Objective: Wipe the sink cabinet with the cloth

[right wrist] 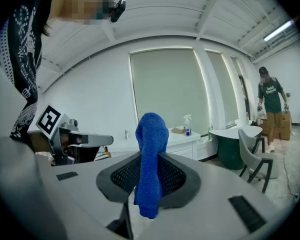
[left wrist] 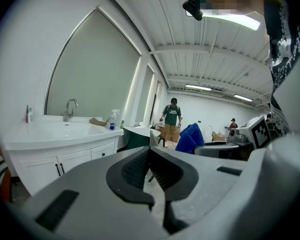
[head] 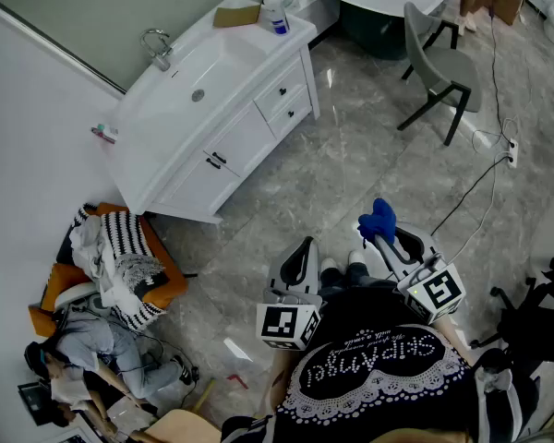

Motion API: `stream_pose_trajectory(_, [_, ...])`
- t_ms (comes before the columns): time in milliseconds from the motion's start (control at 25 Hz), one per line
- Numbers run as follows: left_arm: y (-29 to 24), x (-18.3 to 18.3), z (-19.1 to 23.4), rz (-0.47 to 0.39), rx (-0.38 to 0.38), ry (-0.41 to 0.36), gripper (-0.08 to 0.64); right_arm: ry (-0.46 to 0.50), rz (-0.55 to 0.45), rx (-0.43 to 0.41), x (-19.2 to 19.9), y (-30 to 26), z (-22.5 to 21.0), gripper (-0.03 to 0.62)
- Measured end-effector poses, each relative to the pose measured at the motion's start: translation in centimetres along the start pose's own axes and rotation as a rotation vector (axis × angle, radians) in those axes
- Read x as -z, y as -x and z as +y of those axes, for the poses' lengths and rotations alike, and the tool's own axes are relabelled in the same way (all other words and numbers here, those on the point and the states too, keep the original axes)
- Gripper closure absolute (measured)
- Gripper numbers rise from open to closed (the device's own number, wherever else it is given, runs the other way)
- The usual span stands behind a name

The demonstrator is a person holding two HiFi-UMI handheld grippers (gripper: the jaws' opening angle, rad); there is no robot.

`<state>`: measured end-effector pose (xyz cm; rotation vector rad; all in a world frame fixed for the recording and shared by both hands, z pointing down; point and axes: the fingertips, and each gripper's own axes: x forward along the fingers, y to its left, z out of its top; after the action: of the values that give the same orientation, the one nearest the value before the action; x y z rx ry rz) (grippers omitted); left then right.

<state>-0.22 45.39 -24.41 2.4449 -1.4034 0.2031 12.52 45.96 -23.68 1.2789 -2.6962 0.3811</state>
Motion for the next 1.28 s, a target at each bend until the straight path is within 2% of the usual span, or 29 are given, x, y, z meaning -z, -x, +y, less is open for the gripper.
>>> stream_pose_trajectory(360, [-1.8, -0.5, -1.6, -0.005, 0.010, 0.003, 0.555, -0.005, -0.005, 0.004, -0.1, 1.1, -2.1, 0.502])
stream_pose_trajectory(840, [-6.3, -0.7, -5.4, -0.051, 0.043, 0.012, 0.555, -0.033, -0.022, 0.022, 0.8, 4.0, -7.7, 0.502])
stream_pose_trajectory(960, [-7.2, -1.2, -5.4, -0.059, 0.037, 0.013, 0.555, -0.038, -0.031, 0.056, 0.4, 4.0, -9.5, 0.502])
stream_pose_trajectory(1080, [-8.4, -1.5, -4.5, -0.052, 0.022, 0.014, 0.555, -0.081, -0.048, 0.077, 0.0, 3.4, -11.2, 0.501])
stream_pose_trajectory(1160, [-9.6, -1.5, -3.7, -0.030, 0.008, 0.024, 0.555, -0.115, -0.037, 0.068, -0.1, 2.4, -12.1, 0.501])
stream_pose_trajectory(1280, [-12.0, -1.3, -2.7, 0.009, 0.004, 0.032, 0.555, -0.116, -0.037, 0.021, -0.3, 0.7, -13.2, 0.500])
